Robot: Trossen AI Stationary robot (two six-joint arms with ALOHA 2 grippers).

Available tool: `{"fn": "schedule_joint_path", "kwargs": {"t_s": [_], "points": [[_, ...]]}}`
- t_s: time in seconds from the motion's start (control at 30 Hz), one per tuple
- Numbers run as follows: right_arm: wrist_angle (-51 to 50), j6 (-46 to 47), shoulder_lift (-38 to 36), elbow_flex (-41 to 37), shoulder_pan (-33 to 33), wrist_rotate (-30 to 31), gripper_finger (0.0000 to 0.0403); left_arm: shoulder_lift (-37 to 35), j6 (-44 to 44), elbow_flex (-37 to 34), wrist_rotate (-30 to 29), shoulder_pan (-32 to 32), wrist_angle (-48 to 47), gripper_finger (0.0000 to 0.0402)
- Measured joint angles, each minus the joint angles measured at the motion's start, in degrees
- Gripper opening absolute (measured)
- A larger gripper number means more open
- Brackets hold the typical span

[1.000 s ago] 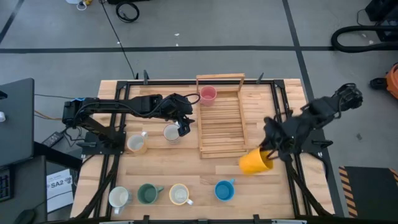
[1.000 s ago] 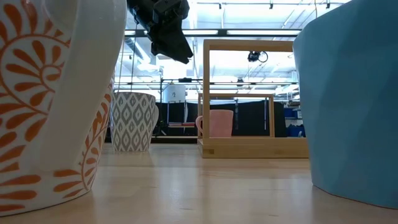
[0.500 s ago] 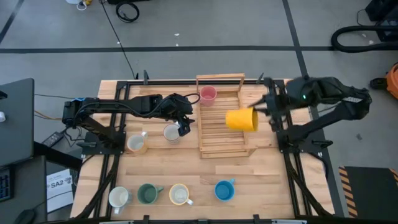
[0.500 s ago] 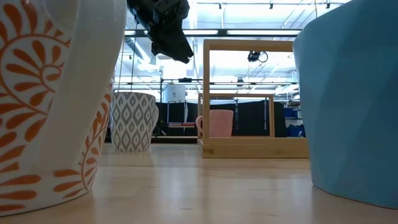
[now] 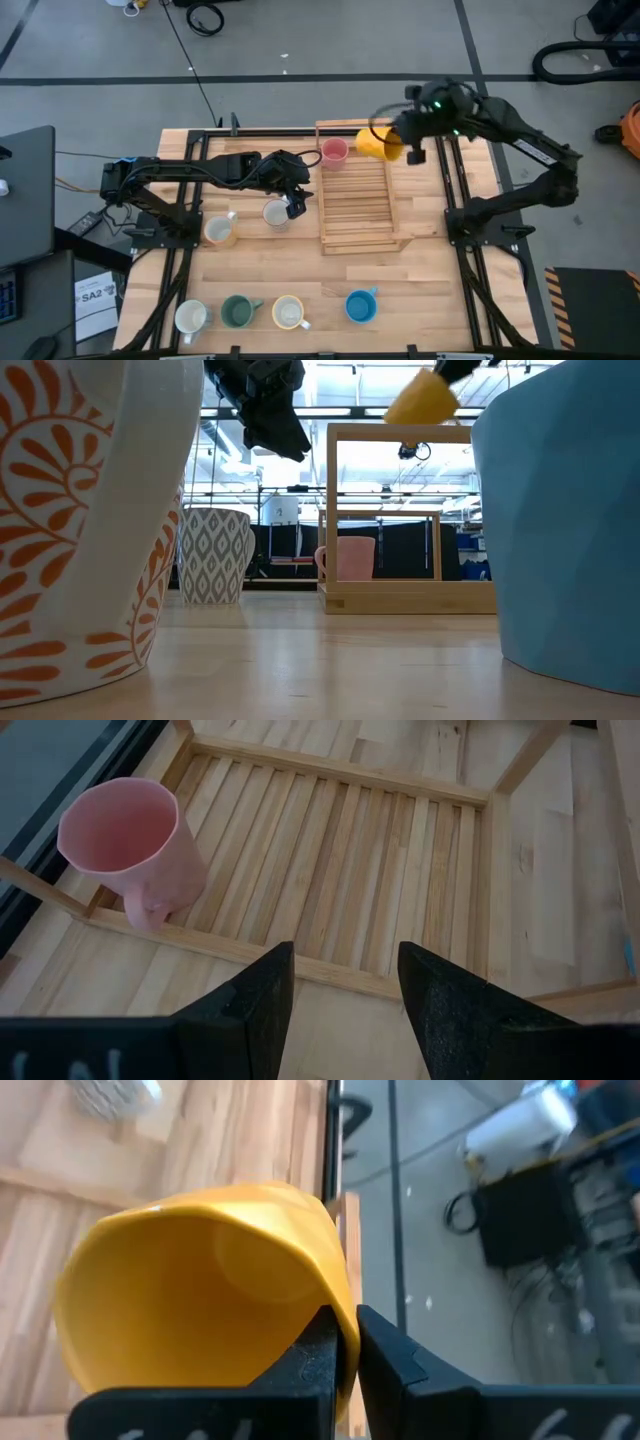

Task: Place coffee mugs
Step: Put the yellow mug on the shelf

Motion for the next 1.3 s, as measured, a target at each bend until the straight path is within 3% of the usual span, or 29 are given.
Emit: {"fn": "schedule_joint_path", "kwargs": {"t_s": [0.23, 0.43, 0.87, 1.3], "points": [[-2.5, -3.1, 8.7, 0.0, -9.8, -1.6, 0.003, 0.0, 0.0, 0.0, 0.0, 0.0, 0.0, 0.0187], [-3.9, -3.1, 16.6, 0.0, -14.2, -1.6, 0.003, 0.0, 0.4, 0.0, 0.0, 0.0, 0.0, 0.0187], [-4.1, -3.1, 28.3, 0.0, -15.5, -1.7, 0.003, 0.0, 0.5, 0.0, 0.0, 0.0, 0.0, 0.0187], [-3.3, -2.9, 32.3, 0.0, -16.1, -2.9, 0.003, 0.0, 0.5, 0.0, 0.0, 0.0, 0.0, 0.0187]]}}
